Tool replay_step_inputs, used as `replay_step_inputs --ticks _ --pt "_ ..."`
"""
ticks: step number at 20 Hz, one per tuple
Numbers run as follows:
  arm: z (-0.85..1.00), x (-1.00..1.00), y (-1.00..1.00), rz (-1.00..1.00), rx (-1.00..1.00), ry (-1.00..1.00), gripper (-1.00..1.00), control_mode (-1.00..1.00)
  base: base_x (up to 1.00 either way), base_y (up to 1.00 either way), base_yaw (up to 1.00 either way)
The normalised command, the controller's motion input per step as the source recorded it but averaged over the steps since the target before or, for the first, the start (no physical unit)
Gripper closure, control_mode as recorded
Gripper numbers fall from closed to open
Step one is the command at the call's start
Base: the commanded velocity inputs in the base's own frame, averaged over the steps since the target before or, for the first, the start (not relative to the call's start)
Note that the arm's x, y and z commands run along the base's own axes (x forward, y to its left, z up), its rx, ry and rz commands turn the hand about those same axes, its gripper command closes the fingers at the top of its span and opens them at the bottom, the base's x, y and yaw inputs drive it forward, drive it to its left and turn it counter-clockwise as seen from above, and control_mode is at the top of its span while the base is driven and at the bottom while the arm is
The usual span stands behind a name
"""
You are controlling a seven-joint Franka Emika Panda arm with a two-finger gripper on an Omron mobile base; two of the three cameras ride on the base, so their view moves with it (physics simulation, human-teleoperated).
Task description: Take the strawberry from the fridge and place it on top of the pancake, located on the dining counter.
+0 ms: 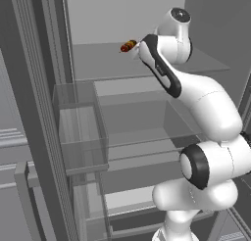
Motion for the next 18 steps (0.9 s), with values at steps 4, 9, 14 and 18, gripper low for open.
replay_step_inputs --ticks 4,9,14,18 --pt "0.51 -0.78 0.0 -0.11 0.04 -0.31 1.0 -1.0 0.0 0.0 0.0" --pt "0.36 -1.0 -0.1 -0.13 0.01 -0.2 1.0 -1.0 0.0 0.0 0.0" --pt "-0.03 -1.0 -0.28 -0.09 0.06 -0.16 1.0 -1.0 0.0 0.0 0.0" --pt "0.0 -1.0 -0.44 -0.01 0.09 -0.09 1.0 -1.0 0.0 0.0 0.0"
